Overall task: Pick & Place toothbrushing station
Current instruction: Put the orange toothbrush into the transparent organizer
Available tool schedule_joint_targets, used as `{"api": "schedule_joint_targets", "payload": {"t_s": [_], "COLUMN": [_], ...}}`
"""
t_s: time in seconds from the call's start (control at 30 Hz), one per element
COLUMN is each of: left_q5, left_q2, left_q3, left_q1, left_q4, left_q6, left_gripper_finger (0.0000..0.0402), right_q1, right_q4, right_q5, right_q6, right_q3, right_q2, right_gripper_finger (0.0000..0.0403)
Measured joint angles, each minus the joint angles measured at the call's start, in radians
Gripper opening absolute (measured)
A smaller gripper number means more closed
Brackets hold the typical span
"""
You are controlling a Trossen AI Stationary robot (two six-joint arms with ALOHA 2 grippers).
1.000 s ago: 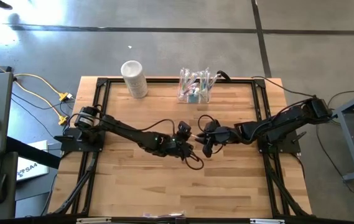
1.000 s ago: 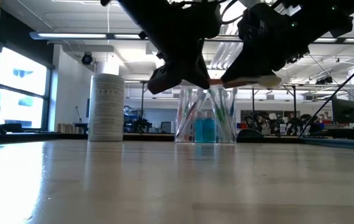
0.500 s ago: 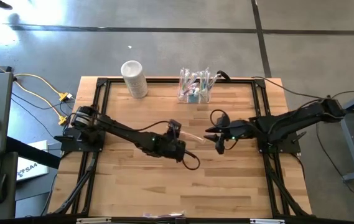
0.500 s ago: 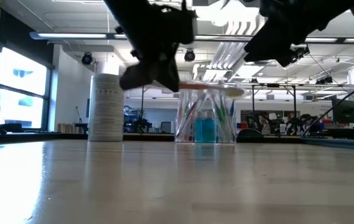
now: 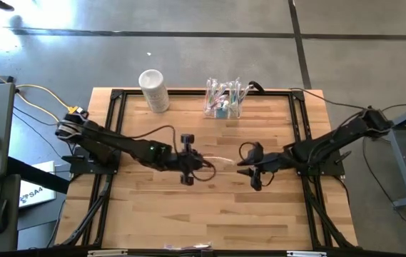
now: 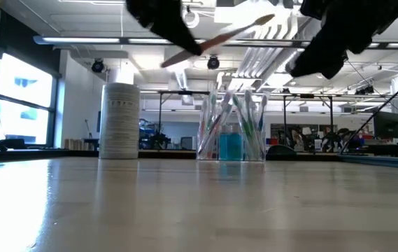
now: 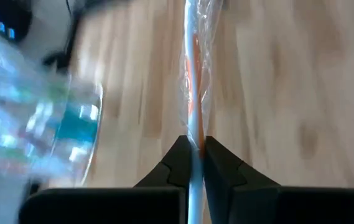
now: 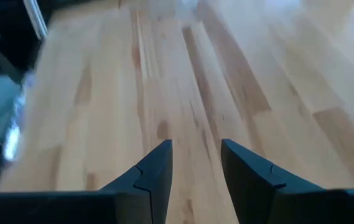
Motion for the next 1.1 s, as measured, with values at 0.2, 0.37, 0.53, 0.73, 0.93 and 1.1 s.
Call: {"api": "schedule_joint_targets", "payload": {"t_s": [0.2, 0.37, 0.53, 0.73, 0.93, 1.1], "left_q5": [0.181, 0.407, 0.528, 0.603, 0.616, 0.617], "left_q2": [-0.098, -0.111, -0.11, -0.11, -0.105, -0.066], "left_q3": [-0.243, -0.446, -0.554, -0.605, -0.606, -0.604], "left_q1": [0.029, 0.064, 0.102, 0.111, 0.111, 0.111], "left_q4": [0.43, 0.817, 1.045, 1.21, 1.253, 1.313], "left_q6": [-0.055, -0.097, -0.14, -0.141, -0.126, -0.12], "left_gripper_finger": [0.0012, 0.0012, 0.0012, 0.0012, 0.0012, 0.0012], "right_q1": [0.032, 0.033, 0.031, 0.031, 0.03, 0.03], "right_q4": [0.11, 0.372, 0.569, 0.646, 0.809, 0.872], "right_q5": [-0.008, -0.132, -0.145, 0.134, 0.191, 0.186], "right_q6": [-0.007, -0.09, -0.192, -0.338, -0.481, -0.559], "right_q3": [-0.001, -0.001, 0.001, -0.001, -0.001, -0.001], "right_q2": [0.106, 0.207, 0.27, 0.277, 0.277, 0.277], "right_gripper_finger": [0.0128, 0.0128, 0.013, 0.0165, 0.0224, 0.0251]}}
